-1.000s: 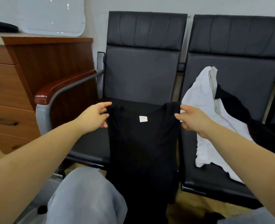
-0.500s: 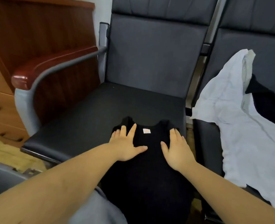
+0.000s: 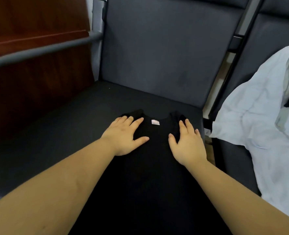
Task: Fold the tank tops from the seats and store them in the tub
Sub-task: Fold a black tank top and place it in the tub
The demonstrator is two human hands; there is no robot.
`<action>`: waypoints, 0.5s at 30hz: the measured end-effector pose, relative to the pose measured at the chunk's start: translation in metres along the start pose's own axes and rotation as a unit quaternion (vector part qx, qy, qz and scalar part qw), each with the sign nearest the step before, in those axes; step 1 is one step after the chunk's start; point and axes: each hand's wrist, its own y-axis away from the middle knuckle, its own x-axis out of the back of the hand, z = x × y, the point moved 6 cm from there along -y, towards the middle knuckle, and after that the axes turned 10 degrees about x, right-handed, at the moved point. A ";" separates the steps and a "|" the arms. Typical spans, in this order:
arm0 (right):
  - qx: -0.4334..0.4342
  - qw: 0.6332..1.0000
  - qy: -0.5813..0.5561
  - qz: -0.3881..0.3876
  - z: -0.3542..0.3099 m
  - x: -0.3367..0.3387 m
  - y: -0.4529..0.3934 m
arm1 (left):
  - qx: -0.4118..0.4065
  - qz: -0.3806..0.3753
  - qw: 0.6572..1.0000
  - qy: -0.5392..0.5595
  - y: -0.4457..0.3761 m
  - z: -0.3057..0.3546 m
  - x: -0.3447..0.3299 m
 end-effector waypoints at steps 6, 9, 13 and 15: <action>0.022 0.999 -0.011 0.041 0.004 0.003 -0.042 | 0.033 0.142 0.987 -0.063 -0.044 -0.007 0.011; 0.036 0.997 -0.022 0.064 0.007 0.001 -0.055 | 0.084 0.210 0.971 -0.080 -0.050 -0.010 0.017; 0.092 0.979 0.012 0.179 0.003 0.011 -0.055 | 0.121 0.256 0.959 -0.022 -0.045 -0.013 0.028; 0.122 0.968 0.030 0.219 0.000 0.016 -0.052 | 0.102 0.234 0.967 -0.016 -0.044 -0.007 0.026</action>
